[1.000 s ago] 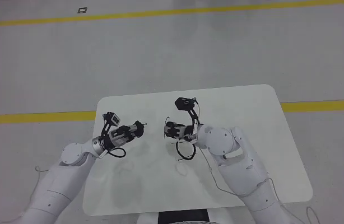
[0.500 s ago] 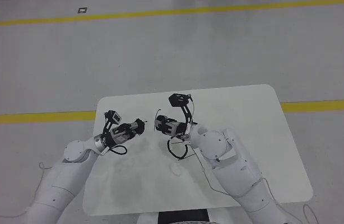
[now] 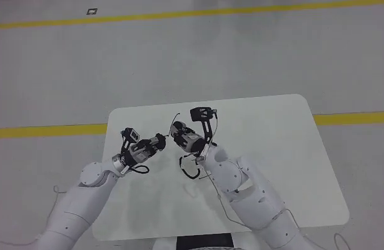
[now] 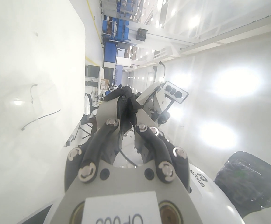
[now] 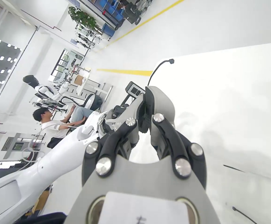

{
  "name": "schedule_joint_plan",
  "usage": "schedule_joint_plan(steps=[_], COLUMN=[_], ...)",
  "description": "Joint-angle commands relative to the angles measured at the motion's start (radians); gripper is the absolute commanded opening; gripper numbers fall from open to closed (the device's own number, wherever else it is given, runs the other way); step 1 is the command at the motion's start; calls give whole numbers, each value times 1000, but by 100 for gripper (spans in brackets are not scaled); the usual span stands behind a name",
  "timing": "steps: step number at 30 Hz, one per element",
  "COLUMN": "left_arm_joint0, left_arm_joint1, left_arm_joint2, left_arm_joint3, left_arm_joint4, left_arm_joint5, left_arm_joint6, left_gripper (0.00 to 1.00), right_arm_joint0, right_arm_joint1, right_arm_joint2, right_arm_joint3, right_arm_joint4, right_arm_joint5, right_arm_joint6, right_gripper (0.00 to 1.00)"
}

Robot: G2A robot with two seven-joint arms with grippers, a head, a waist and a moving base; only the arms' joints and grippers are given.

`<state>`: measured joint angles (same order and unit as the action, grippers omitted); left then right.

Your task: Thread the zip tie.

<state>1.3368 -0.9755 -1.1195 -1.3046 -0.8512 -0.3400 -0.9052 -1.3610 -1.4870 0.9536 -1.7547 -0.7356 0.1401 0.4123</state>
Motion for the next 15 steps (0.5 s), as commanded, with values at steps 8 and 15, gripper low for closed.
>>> schedule_joint_plan(steps=[8, 15], left_arm_joint0=[5, 19], left_arm_joint1=[-2, -3], left_arm_joint2=[3, -3], left_arm_joint3=[-12, -29], left_arm_joint4=[4, 13], left_arm_joint5=[9, 11], left_arm_joint6=[24, 34], left_gripper=[0, 0], right_arm_joint0=[2, -6], right_arm_joint1=[5, 3], right_arm_joint2=[-24, -43], right_arm_joint3=[11, 38], right_arm_joint4=[-108, -182], right_arm_joint5=[-19, -4], right_arm_joint6=[-12, -124], right_gripper=[0, 0])
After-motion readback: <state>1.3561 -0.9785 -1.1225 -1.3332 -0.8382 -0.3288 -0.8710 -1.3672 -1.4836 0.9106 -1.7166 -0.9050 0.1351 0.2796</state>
